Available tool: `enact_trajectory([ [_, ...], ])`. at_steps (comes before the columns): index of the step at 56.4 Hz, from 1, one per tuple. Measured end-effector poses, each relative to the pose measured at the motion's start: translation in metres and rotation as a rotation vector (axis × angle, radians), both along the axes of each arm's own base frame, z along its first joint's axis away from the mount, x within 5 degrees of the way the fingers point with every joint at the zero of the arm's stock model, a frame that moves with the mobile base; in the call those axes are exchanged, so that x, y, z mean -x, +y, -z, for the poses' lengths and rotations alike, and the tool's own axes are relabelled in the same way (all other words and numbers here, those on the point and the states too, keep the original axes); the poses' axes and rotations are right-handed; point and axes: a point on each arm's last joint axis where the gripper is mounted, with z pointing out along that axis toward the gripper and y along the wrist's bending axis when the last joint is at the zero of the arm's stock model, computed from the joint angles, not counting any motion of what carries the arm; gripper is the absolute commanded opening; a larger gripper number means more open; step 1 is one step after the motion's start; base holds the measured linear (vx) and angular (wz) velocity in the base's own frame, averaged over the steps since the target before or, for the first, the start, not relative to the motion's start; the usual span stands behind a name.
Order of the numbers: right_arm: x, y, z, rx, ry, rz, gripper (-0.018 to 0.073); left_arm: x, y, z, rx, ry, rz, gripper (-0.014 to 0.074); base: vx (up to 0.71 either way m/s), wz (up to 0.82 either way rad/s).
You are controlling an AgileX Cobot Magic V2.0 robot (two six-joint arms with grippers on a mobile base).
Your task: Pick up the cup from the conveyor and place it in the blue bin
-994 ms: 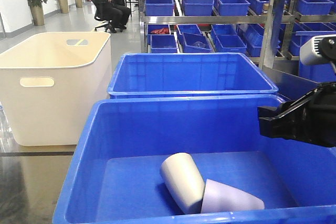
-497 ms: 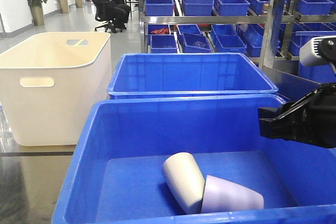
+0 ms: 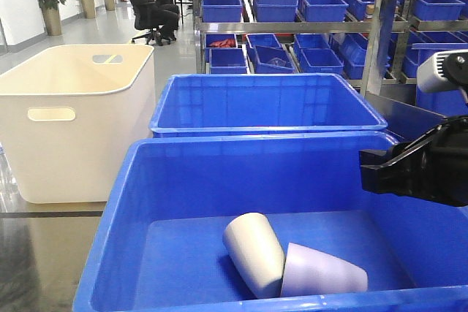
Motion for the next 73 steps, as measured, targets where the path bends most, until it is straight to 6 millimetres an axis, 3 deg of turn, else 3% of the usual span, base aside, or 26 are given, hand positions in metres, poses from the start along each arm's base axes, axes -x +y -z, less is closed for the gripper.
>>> enact_trajectory([
  [5, 0.000, 0.000, 0.000, 0.000, 0.000, 0.000, 0.0367, -0.004, 0.000, 0.027, 0.001, 0.086, 0.000, 0.0135, 0.00, 0.00],
  [9, 0.000, 0.000, 0.000, 0.000, 0.000, 0.000, 0.0367, -0.004, 0.000, 0.033, 0.002, 0.110, -0.001, 0.0135, 0.00, 0.00],
  [37, 0.000, 0.000, 0.000, 0.000, 0.000, 0.000, 0.0367, -0.005, 0.001, 0.032, -0.050, 0.094, -0.007, 0.0135, 0.00, 0.00],
  [53, 0.000, 0.000, 0.000, 0.000, 0.000, 0.000, 0.0367, -0.005, 0.006, 0.039, -0.275, 0.109, -0.037, 0.0135, 0.00, 0.00],
  [73, 0.000, 0.000, 0.000, 0.000, 0.000, 0.000, 0.0367, -0.005, 0.007, 0.038, -0.317, 0.105, -0.042, 0.0135, 0.00, 0.00],
])
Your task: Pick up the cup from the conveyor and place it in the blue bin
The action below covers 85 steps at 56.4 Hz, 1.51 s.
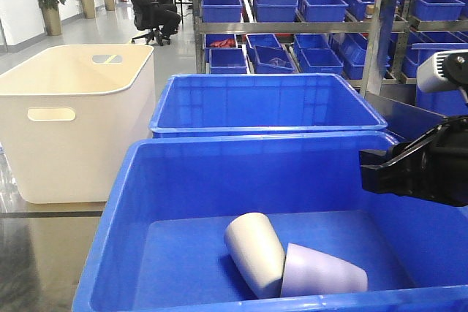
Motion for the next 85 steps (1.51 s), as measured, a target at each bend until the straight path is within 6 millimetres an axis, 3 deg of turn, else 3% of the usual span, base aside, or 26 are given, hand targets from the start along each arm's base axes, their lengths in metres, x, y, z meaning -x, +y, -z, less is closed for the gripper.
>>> enact_trajectory([
  [52, 0.004, -0.002, -0.004, -0.005, -0.013, 0.000, 0.0367, 0.000, 0.000, 0.000, 0.000, 0.000, 0.000, 0.0135, 0.00, 0.00],
  [59, 0.026, -0.009, -0.020, -0.037, -0.075, -0.001, 0.0367, 0.000, 0.000, 0.000, 0.000, 0.000, 0.000, 0.0135, 0.00, 0.00],
  [67, 0.065, -0.021, -0.033, -0.123, -0.175, -0.014, 0.0365, 0.000, 0.000, 0.000, 0.000, 0.000, 0.000, 0.0135, 0.00, 0.00],
  [72, 0.088, -0.028, -0.022, -0.179, -0.210, -0.024, 0.0353, 0.000, 0.000, 0.000, 0.000, 0.000, 0.000, 0.0135, 0.00, 0.00],
  [85, 0.144, -0.046, 0.040, -0.241, -0.284, -0.050, 0.0268, 0.000, 0.000, 0.000, 0.000, 0.000, 0.000, 0.0135, 0.00, 0.00],
])
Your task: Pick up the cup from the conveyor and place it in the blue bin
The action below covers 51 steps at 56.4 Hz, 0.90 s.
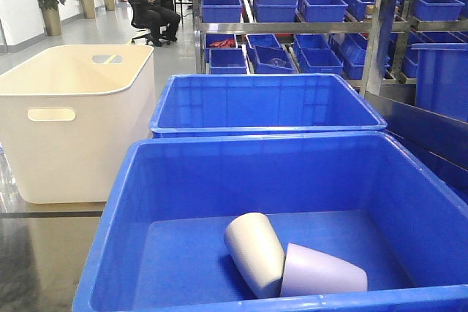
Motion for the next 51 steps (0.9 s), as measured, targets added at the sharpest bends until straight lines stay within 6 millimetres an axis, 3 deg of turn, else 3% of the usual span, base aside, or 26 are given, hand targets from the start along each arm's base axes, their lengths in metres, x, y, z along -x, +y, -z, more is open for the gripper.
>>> enact_trajectory([
  [9, 0.029, -0.011, 0.042, 0.150, -0.103, 0.002, 0.0189, 0.000, 0.000, 0.000, 0.000, 0.000, 0.000, 0.0135, 0.00, 0.00],
  [18, 0.039, -0.019, 0.074, 0.319, -0.150, 0.080, 0.0119, 0.000, 0.000, 0.000, 0.000, 0.000, 0.000, 0.0135, 0.00, 0.00],
  [34, 0.040, -0.032, 0.126, 0.257, -0.068, 0.335, -0.0014, 0.000, 0.000, 0.000, 0.000, 0.000, 0.000, 0.0135, 0.00, 0.00],
  [47, 0.029, -0.036, 0.183, 0.226, 0.053, 0.385, -0.0013, 0.000, 0.000, 0.000, 0.000, 0.000, 0.000, 0.0135, 0.00, 0.00],
  [51, 0.028, -0.036, 0.188, 0.223, 0.043, 0.387, -0.0013, 0.000, 0.000, 0.000, 0.000, 0.001, 0.000, 0.0135, 0.00, 0.00],
])
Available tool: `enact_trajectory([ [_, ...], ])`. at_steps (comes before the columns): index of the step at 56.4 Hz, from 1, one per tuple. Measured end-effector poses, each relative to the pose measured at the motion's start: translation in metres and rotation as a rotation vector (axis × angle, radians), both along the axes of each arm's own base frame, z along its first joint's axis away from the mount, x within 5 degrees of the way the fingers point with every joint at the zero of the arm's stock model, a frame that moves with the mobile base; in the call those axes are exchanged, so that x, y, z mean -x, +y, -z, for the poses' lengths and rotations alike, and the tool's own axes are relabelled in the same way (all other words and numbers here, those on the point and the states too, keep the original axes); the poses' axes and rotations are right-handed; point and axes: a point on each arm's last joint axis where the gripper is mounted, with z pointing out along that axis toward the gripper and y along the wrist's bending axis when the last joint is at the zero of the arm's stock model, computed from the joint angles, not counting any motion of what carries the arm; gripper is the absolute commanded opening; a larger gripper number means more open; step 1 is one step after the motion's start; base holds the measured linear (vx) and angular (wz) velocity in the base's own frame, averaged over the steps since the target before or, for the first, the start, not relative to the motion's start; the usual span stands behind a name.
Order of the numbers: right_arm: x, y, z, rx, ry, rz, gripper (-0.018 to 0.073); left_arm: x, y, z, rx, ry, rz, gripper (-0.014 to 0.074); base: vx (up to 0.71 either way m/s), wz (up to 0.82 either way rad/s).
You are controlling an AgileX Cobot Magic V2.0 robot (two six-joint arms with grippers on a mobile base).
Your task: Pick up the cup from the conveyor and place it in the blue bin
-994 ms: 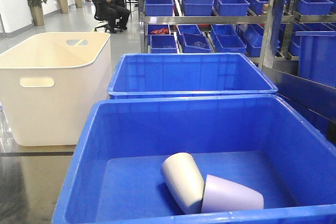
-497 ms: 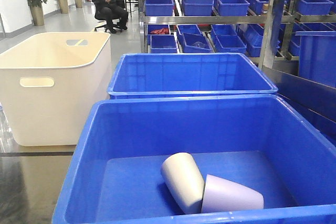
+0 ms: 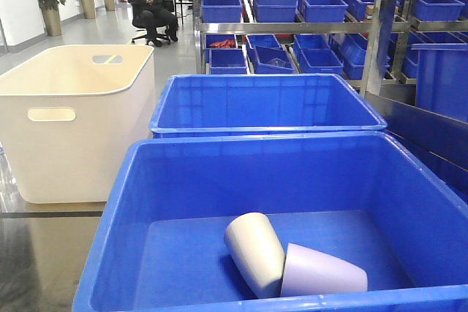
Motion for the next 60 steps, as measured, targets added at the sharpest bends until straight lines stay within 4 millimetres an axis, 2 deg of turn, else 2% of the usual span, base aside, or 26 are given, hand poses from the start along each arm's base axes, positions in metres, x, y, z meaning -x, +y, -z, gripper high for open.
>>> enact_trajectory([
  [60, 0.0000, -0.0002, 0.0005, 0.004, 0.002, 0.002, -0.0012, 0.0000, 0.0000, 0.0000, 0.000, 0.000, 0.000, 0.0135, 0.00, 0.00],
])
